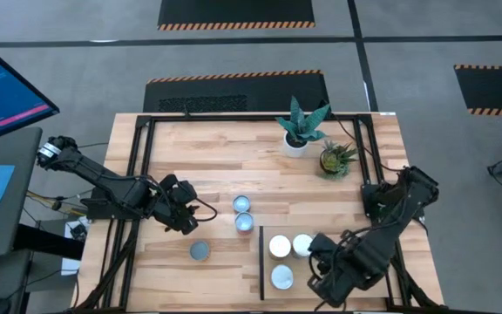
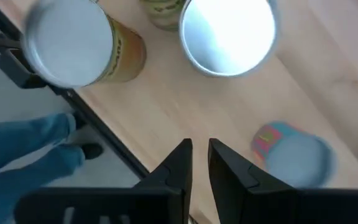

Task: Pick and place cans onto a shelf
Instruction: Put the pink canned chicken soup on the shelf

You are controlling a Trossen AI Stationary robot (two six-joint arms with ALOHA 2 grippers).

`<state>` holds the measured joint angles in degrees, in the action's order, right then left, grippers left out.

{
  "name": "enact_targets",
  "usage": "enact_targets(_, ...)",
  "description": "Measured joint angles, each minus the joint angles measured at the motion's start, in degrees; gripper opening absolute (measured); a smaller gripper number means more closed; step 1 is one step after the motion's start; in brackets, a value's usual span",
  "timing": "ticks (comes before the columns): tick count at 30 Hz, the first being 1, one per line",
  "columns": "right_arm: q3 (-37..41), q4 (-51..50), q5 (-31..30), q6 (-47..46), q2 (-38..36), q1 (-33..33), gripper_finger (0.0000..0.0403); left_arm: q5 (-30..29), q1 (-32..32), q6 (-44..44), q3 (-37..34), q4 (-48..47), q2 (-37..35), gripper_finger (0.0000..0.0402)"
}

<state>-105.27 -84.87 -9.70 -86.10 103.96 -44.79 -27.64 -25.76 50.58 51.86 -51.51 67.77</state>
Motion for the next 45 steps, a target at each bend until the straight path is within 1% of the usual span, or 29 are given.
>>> enact_targets(2, -4.0, -4.2, -3.6, 0.5, 0.0, 0.0, 0.0075, -0.1, 0.0, 0.1, 0.0, 0.0, 0.0, 0.0132)
enact_targets(4, -6.5, -5.2, -9.5, 3.0, -0.3, 0.4, 0.0075, -1.3, 0.0, -0.1, 0.0, 0.0, 0.0, 0.0132)
enact_targets(7, -7.4, -4.8, -18.3, 7.8, -1.4, 1.4, 0.0075, -4.5, 0.0, 0.6, 0.0, 0.0, 0.0, 0.0132)
enact_targets(10, -7.5, -5.6, -24.1, 10.1, -1.9, 4.4, 0.0075, -7.5, 0.0, 2.7, 0.0, 0.2, 0.0, 0.0132)
enact_targets(14, -7.5, -4.7, -30.8, 10.3, -1.9, 8.9, 0.0075, -7.3, 0.0, 3.4, 0.0, 4.5, 0.0, 0.0132)
enact_targets(17, -7.5, -4.8, -31.4, 11.1, -1.9, 12.5, 0.0075, -7.3, 0.1, 0.4, 0.0, 10.5, 0.0, 0.0132)
enact_targets(20, -7.5, -3.6, -31.0, 13.6, -1.9, 15.3, 0.0075, -7.2, 0.8, -6.1, 0.0, 16.8, 0.0, 0.0132)
enact_targets(22, -7.5, -2.6, -30.9, 16.2, -1.9, 16.5, 0.0075, -6.7, 1.7, -13.8, 0.0, 20.2, 0.0, 0.0132)
enact_targets(24, -7.5, -1.8, -30.9, 17.8, -1.9, 17.5, 0.0075, -5.0, 2.8, -24.0, 0.0, 22.5, 0.0, 0.0132)
enact_targets(27, -7.5, -1.4, -30.5, 19.5, -1.9, 18.4, 0.0075, -1.3, 4.7, -40.1, 0.0, 24.1, 0.4, 0.0132)
enact_targets(29, -7.5, -1.4, -30.1, 19.5, -1.9, 18.4, 0.0075, 1.8, 6.6, -46.5, 0.1, 24.1, 1.7, 0.0132)
enact_targets(34, -7.5, -1.4, -28.8, 18.4, -1.9, 17.9, 0.0075, 5.9, 12.0, -51.2, 0.1, 24.1, 7.7, 0.0132)
enact_targets(36, -7.5, -1.4, -28.0, 18.2, -1.9, 17.5, 0.0075, 7.3, 13.2, -56.3, 0.1, 24.3, 10.4, 0.0132)
enact_targets(41, -7.5, -1.4, -27.6, 16.3, -1.9, 15.9, 0.0075, 8.6, 14.2, -72.4, 0.1, 24.0, 17.5, 0.0132)
enact_targets(45, -7.5, -1.4, -27.5, 13.7, -1.9, 14.4, 0.0075, 10.7, 14.2, -79.2, 0.1, 27.1, 23.1, 0.0132)
